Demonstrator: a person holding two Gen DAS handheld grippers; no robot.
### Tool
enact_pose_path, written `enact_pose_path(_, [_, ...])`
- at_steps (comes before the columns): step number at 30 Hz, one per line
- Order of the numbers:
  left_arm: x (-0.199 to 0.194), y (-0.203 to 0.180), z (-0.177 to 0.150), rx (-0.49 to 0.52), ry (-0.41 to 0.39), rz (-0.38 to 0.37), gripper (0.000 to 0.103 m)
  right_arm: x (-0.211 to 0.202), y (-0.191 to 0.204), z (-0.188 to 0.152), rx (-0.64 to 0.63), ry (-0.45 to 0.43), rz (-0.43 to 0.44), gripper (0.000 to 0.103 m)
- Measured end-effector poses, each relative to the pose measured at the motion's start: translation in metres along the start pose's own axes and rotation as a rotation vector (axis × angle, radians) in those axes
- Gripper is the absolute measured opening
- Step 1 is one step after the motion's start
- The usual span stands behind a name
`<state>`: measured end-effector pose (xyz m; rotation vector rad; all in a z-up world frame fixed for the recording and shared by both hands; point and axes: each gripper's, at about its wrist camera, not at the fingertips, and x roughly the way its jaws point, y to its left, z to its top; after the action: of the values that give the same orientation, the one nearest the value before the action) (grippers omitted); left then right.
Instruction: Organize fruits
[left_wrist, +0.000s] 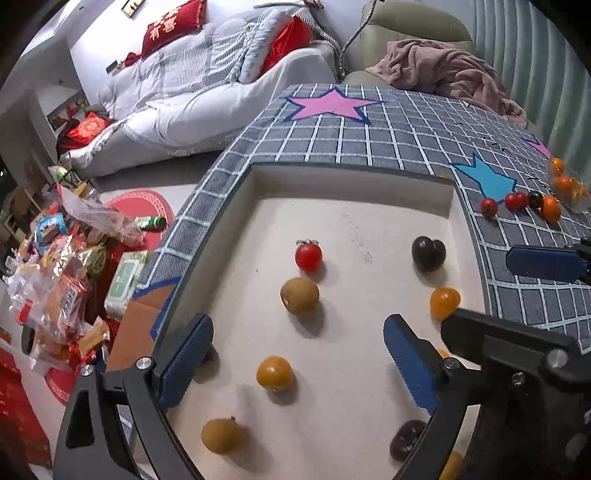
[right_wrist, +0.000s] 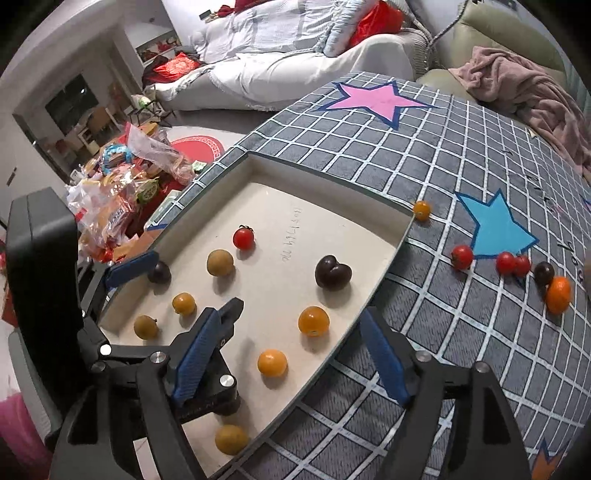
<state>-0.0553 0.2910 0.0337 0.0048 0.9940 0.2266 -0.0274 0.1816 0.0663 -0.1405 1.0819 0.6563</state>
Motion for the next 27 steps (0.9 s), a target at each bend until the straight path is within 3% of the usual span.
enact_pose_path(3, [-0.004,0.001,-0.005,-0.018,0.01,-0.02,0.095,-0.005,0.0,-0.003,0.007,0.004,-0.026,0.092])
enact_pose_path(4, [-0.006,0.001,-0.007,-0.022,0.014,-0.027,0.102,-0.006,0.001,-0.005,0.007,0.008,-0.039,0.094])
enact_pose_path(6, [-0.011,0.002,-0.009,-0.034,0.017,-0.04,0.103,-0.008,0.0,-0.008,0.011,0.015,-0.052,0.103])
enact_pose_path(15, [-0.026,-0.003,-0.025,-0.034,0.053,-0.042,0.103,-0.024,0.0,-0.027,0.02,0.009,-0.084,0.103])
enact_pose_path(27, [-0.054,0.0,-0.055,-0.059,0.047,0.014,0.103,-0.045,0.019,-0.043,-0.033,-0.011,-0.118,0.103])
